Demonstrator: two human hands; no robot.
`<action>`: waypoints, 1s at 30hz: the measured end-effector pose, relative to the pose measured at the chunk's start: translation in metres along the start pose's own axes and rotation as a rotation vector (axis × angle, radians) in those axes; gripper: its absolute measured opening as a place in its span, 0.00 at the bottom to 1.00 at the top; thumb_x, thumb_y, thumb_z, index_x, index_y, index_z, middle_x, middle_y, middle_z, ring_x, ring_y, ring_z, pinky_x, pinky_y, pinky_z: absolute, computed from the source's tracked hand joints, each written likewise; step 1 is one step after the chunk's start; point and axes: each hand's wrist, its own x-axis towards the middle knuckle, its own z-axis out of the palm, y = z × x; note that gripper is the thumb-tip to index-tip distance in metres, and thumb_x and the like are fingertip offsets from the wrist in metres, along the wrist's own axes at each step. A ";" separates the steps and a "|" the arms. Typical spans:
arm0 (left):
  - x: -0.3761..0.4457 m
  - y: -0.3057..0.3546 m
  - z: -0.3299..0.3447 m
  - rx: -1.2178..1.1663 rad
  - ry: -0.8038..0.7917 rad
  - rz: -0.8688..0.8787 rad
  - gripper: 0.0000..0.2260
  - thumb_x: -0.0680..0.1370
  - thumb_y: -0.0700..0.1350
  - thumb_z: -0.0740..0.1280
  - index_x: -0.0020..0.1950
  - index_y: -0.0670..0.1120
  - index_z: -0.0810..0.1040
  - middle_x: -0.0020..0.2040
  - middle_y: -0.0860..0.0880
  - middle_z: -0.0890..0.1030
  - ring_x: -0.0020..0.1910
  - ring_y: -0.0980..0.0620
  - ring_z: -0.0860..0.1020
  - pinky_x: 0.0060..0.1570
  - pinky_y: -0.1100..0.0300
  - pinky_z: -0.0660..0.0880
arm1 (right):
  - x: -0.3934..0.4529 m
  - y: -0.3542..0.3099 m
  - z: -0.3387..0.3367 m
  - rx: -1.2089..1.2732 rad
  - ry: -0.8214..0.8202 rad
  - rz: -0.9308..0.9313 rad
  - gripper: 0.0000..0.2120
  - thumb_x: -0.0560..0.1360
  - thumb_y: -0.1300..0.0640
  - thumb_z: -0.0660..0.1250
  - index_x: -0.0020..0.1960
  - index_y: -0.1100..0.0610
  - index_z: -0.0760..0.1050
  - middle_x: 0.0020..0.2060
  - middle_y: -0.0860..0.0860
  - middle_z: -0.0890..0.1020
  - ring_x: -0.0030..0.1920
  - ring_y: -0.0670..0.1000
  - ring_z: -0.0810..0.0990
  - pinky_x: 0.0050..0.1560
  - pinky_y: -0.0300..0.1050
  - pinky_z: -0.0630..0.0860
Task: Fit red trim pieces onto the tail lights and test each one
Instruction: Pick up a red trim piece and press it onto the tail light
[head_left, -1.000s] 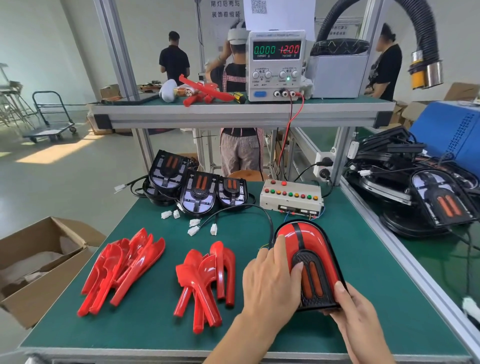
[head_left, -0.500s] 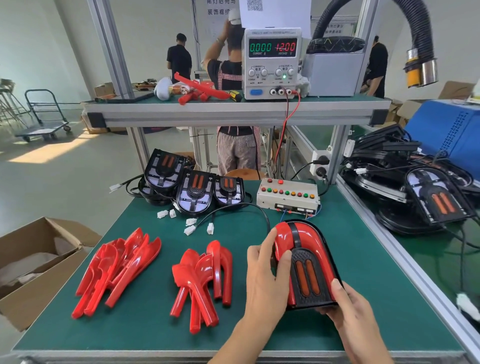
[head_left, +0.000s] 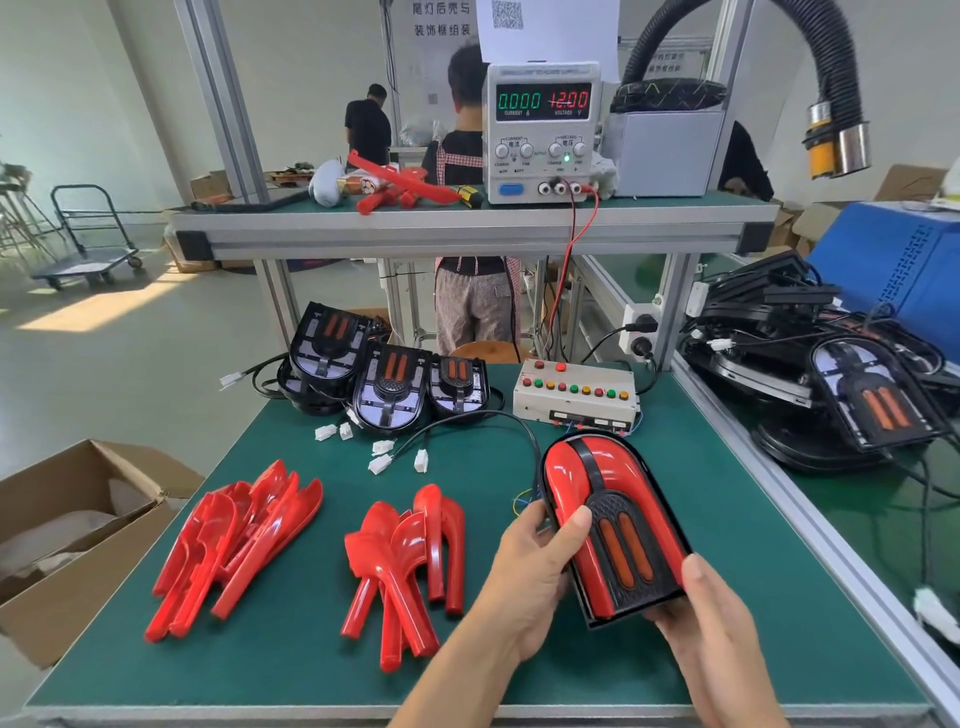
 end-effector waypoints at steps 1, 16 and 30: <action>0.001 0.000 0.001 -0.017 0.005 0.009 0.20 0.78 0.48 0.72 0.66 0.42 0.76 0.60 0.43 0.84 0.62 0.43 0.82 0.65 0.41 0.76 | 0.000 0.000 0.002 0.008 0.007 0.000 0.26 0.75 0.44 0.66 0.67 0.59 0.77 0.59 0.60 0.84 0.59 0.63 0.83 0.60 0.63 0.79; 0.010 -0.027 0.001 0.057 0.132 0.193 0.25 0.67 0.59 0.81 0.57 0.48 0.80 0.56 0.44 0.86 0.59 0.44 0.83 0.64 0.42 0.76 | -0.020 0.015 0.043 -1.029 0.349 -0.877 0.20 0.70 0.43 0.69 0.46 0.59 0.87 0.44 0.56 0.80 0.43 0.58 0.79 0.44 0.52 0.75; -0.001 -0.042 -0.002 0.055 0.207 0.117 0.24 0.73 0.68 0.66 0.51 0.48 0.77 0.46 0.45 0.81 0.47 0.49 0.78 0.53 0.48 0.76 | -0.026 0.031 0.051 -0.834 0.299 -0.649 0.16 0.71 0.43 0.67 0.42 0.56 0.84 0.41 0.47 0.79 0.41 0.45 0.77 0.48 0.25 0.69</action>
